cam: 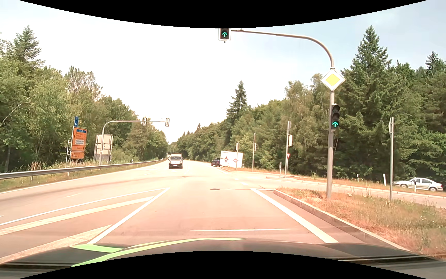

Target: Follow the waypoints while adhering to traffic rules and regulations

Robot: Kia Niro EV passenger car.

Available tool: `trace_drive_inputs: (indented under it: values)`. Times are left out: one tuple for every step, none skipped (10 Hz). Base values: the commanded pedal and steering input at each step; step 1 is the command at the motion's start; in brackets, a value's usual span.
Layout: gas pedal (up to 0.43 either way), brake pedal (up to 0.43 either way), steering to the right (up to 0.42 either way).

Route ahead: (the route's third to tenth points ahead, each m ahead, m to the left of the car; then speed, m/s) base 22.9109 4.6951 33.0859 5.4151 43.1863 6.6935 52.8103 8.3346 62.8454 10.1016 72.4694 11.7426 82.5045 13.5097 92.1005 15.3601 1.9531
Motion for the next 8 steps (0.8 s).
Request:
trace_drive_inputs:
  values:
    - [0.248,0.000,-0.015]
    - [0.260,0.000,-0.014]
    - [0.268,0.000,-0.013]
    - [0.268,0.000,-0.012]
    - [0.268,0.000,-0.012]
    - [0.280,0.000,-0.012]
    - [0.280,0.000,-0.014]
    - [0.280,0.000,-0.018]
